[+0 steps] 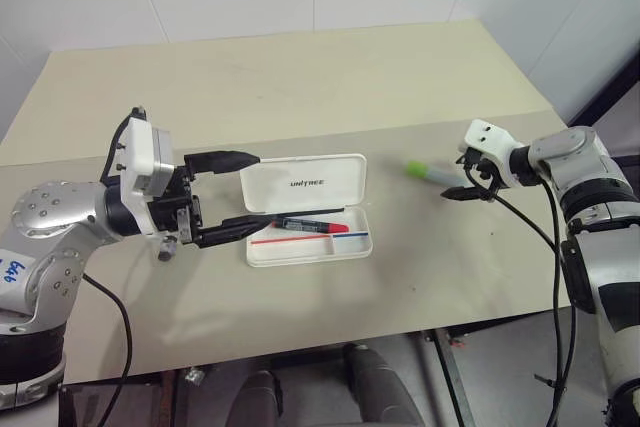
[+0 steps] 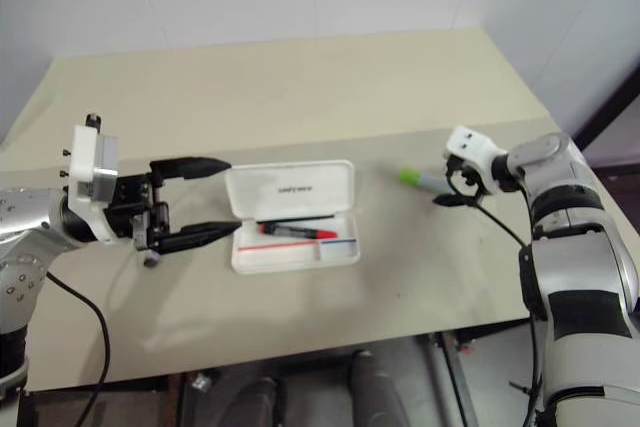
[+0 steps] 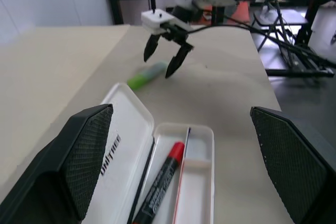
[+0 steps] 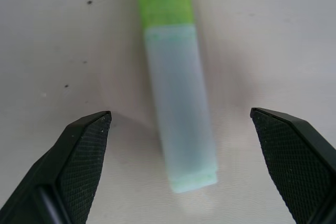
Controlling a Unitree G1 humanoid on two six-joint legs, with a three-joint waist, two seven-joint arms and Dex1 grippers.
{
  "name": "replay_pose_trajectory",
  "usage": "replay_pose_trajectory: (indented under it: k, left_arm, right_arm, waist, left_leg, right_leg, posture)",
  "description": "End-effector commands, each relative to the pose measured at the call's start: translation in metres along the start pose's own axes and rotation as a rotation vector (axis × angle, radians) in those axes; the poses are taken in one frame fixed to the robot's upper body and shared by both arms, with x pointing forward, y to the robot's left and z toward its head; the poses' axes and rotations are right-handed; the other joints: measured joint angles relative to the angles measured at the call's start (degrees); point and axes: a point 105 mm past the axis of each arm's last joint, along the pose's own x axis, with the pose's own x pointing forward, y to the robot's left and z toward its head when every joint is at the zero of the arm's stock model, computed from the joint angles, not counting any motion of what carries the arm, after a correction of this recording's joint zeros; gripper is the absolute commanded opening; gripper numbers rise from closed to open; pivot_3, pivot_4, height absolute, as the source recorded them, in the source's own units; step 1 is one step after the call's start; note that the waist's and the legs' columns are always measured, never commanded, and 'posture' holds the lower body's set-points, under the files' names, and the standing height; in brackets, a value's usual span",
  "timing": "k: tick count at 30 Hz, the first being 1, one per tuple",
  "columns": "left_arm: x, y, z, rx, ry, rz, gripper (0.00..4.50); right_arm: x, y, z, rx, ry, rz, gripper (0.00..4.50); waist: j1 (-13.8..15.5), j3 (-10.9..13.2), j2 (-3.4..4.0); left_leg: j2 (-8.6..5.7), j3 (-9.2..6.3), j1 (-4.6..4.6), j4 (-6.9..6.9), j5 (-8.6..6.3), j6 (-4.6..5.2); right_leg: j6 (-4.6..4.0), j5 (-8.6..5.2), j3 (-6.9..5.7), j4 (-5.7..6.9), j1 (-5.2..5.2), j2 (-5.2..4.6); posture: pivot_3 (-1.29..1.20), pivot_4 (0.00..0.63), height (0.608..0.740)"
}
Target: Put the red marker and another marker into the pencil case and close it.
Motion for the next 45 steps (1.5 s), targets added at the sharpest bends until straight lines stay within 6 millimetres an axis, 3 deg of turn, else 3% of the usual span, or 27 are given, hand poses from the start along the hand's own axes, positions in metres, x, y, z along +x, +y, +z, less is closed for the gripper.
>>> replay_pose_trajectory:
  k: [1, 3, 6, 14, 28, 38, 45]
  left_arm:
    - [-0.003, 0.003, 0.014, 0.04, -0.016, 0.018, 4.5]
    - [-0.003, 0.007, 0.013, 0.046, 0.014, 0.04, 4.5]
    - [-0.004, 0.011, 0.012, 0.059, 0.049, 0.062, 4.5]
    - [-0.005, 0.016, 0.014, 0.08, 0.07, 0.068, 4.5]
    - [-0.011, 0.016, 0.003, 0.089, 0.1, 0.066, 4.5]
    - [-0.043, 0.014, -0.04, 0.078, 0.209, 0.082, 4.5]
    - [-0.052, 0.014, -0.053, 0.068, 0.214, 0.085, 4.5]
  right_arm:
    - [-0.006, -0.007, 0.009, 0.01, -0.018, -0.026, 4.49]
    - [-0.006, -0.005, 0.01, 0.028, -0.024, -0.004, 4.49]
    - [-0.006, 0.0, 0.012, 0.043, -0.039, 0.044, 3.85]
    - [-0.004, 0.006, 0.014, 0.051, -0.058, 0.1, 1.07]
    - [-0.008, 0.008, 0.024, -0.005, -0.104, 0.129, 1.07]
    - [-0.04, 0.01, 0.031, -0.117, -0.153, 0.243, 1.07]
    - [-0.047, 0.024, 0.043, -0.233, -0.226, 0.34, 1.07]
  waist:
    - [0.0, 0.0, 0.0]
    - [-0.1, 0.0, 0.0]
    - [-0.2, 0.0, 0.0]
    - [-1.1, 0.0, 0.0]
    - [-1.2, 0.0, 0.0]
    - [-1.2, 0.0, 0.02]
    - [-1.2, 0.0, 0.02]
  left_leg:
    - [0.0, 0.0, 0.0, 0.0, 0.0, 0.0]
    - [0.0, 0.0, 0.0, -0.01, 0.01, -0.01]
    - [0.0, 0.0, -0.01, -0.01, 0.01, -0.01]
    - [-0.01, -0.01, -0.01, -0.01, 0.01, -0.02]
    - [-0.01, -0.01, 0.0, 0.0, 0.02, -0.04]
    - [-0.01, 0.0, 0.03, 0.02, 0.03, -0.05]
    - [0.0, -0.01, 0.04, 0.0, 0.03, -0.05]
  right_leg:
    - [0.0, 0.0, 0.0, 0.0, 0.0, 0.0]
    - [0.0, 0.0, 0.0, -0.01, 0.0, 0.0]
    - [0.01, 0.0, 0.0, -0.01, 0.0, 0.0]
    - [0.03, 0.01, 0.0, 0.0, 0.0, 0.0]
    - [0.04, 0.01, 0.02, 0.04, 0.0, 0.0]
    - [0.04, 0.01, 0.02, 0.08, 0.01, 0.0]
    - [0.04, 0.01, 0.02, 0.12, 0.0, 0.0]
  posture:
    - [0.0, 0.15, 0.74]
    - [0.0, 0.15, 0.74]
    - [0.0, 0.15, 0.74]
    - [0.0, 0.15, 0.74]
    - [0.0, 0.15, 0.74]
    - [0.0, 0.15, 0.74]
    - [0.0, 0.15, 0.74]
